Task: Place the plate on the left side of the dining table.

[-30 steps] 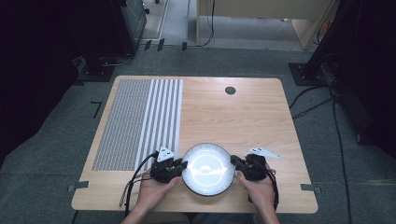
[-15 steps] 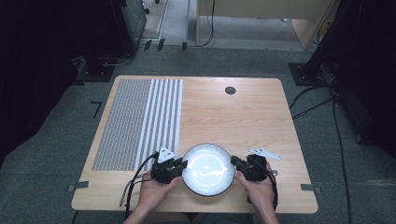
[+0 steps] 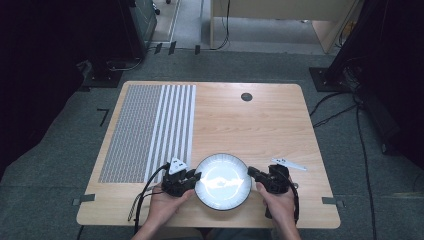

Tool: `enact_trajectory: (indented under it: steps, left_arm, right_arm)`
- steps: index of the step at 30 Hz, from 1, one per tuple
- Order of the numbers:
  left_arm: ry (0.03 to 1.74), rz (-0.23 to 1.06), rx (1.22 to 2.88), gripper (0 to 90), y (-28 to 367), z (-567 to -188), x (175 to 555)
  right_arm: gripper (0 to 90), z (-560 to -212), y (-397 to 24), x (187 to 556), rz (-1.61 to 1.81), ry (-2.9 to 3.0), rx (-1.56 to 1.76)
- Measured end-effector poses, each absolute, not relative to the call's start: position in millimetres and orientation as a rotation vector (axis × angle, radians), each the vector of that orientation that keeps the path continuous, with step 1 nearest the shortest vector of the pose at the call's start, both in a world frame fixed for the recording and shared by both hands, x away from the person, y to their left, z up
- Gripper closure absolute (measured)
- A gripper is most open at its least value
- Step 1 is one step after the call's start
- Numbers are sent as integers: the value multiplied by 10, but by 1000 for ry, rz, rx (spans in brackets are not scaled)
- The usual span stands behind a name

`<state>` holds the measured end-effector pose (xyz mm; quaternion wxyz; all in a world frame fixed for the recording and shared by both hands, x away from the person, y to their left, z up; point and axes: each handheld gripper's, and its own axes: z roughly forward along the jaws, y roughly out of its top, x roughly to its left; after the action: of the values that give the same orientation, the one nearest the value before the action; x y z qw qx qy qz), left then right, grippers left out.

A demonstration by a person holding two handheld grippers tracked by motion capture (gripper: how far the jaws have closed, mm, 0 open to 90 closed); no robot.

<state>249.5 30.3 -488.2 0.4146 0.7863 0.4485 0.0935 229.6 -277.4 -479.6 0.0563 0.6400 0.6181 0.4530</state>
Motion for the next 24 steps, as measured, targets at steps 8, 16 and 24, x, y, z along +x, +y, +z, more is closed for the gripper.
enact_trajectory:
  steps: [8,16,24]
  left_arm:
    - [1136,273,1959,778,281,-4879,2472]
    - [1149,296,1947,781,260,-4883,2450]
    - [1151,283,1943,779,271,-4883,2458]
  right_arm:
    - [887,-4828,-2751,2303,1338,1869,1966]
    - [820,-4843,-2661,2284,1307,1848,1909]
    - [889,-4862,-2605,2258,1253,1824,1848]
